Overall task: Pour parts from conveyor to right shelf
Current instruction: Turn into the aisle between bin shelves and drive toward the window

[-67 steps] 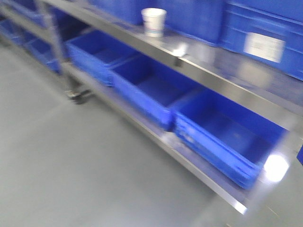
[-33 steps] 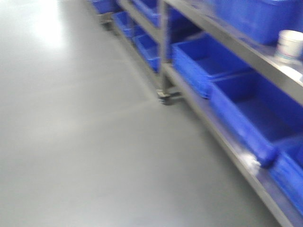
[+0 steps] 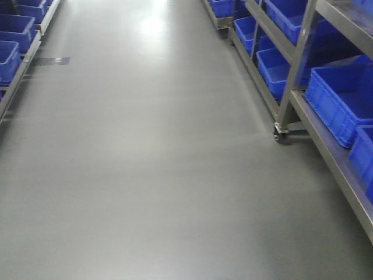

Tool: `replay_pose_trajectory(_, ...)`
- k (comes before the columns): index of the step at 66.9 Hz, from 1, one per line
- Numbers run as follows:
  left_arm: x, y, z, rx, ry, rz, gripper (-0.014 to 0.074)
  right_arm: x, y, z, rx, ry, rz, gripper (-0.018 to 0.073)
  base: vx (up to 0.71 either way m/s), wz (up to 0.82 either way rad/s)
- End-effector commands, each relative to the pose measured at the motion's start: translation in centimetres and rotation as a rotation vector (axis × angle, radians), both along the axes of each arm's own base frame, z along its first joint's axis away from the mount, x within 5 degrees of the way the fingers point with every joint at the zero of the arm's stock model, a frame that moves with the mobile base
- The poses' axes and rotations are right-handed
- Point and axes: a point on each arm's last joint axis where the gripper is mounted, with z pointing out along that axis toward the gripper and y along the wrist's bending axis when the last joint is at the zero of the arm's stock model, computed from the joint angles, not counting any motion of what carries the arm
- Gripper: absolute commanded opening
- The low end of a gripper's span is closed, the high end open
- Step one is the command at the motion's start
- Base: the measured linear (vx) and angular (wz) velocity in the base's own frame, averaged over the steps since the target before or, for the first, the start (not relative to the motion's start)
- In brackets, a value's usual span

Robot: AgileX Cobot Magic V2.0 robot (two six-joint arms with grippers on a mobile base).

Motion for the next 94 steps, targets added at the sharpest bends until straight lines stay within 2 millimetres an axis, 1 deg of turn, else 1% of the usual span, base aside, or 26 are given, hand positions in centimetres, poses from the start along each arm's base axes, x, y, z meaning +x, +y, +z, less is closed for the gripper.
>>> replay_pose_trajectory(1,-0.19,-0.01,1.57,-0.012,-0.103,0.0,-0.0006,-0.06,-0.16,1.57,0.002,-0.093,-0.02,-0.0009,0.05,0.29)
replay_pose_trajectory(29,-0.19,-0.01,1.57,-0.012,-0.103,0.0,-0.0006,-0.06,-0.16,1.57,0.002,-0.093,-0.02,-0.0009,0.12,0.27)
replay_pose_trajectory(44,-0.19,-0.01,1.57,-0.012,-0.103,0.0,-0.0006,-0.06,-0.16,1.57,0.002,-0.093,-0.02,-0.0009,0.27,0.04)
replay_pose_trajectory(94,-0.19,-0.01,1.57,-0.012,-0.103,0.0,-0.0006,-0.06,-0.17,1.57,0.002,-0.094,-0.021,-0.0009,0.48,-0.05)
